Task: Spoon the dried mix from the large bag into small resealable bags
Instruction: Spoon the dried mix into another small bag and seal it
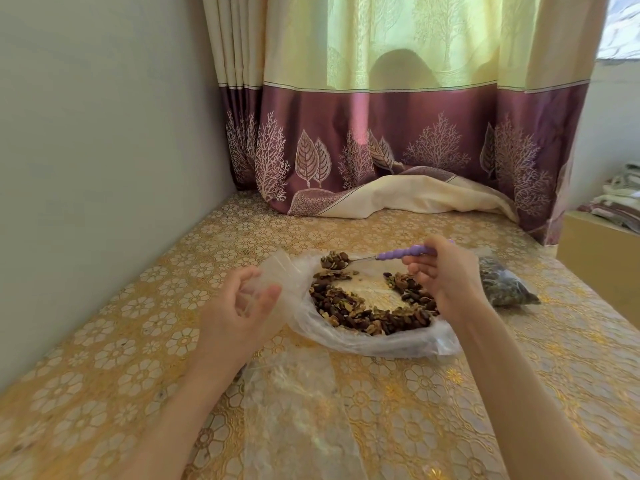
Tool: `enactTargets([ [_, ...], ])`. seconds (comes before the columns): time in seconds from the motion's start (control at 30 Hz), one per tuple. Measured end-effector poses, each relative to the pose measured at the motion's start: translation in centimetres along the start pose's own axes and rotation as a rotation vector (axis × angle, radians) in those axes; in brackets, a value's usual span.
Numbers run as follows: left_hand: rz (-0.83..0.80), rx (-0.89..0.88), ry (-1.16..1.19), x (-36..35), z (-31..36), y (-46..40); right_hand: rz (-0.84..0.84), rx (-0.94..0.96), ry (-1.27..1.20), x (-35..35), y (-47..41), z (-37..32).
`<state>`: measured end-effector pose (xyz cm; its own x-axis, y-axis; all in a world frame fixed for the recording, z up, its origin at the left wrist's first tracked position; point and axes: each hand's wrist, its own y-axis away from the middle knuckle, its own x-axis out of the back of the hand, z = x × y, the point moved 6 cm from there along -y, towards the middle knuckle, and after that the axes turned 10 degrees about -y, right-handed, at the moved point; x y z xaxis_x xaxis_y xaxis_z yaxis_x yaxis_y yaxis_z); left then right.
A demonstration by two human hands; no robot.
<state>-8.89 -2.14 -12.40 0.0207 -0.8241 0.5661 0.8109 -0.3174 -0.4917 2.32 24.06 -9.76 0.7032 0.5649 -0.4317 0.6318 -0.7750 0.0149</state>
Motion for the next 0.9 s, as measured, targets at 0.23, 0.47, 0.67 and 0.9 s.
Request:
enactTargets([
  [0.23,-0.013,0.041,0.057,0.0,-0.1,0.1,-0.211,0.081,0.012,-3.8,2.5,-1.7],
  [0.47,0.006,0.102,0.231,0.0,-0.2,0.1,-0.535,0.274,0.126,-8.6,6.6,-1.7],
  [0.67,0.062,0.060,0.357,0.7,0.1,-0.2,-0.663,0.399,0.149,-9.4,8.0,-2.3],
  [0.9,0.080,0.074,0.377,0.8,0.3,-0.4,-0.617,0.398,0.118,-8.1,7.2,-3.4],
])
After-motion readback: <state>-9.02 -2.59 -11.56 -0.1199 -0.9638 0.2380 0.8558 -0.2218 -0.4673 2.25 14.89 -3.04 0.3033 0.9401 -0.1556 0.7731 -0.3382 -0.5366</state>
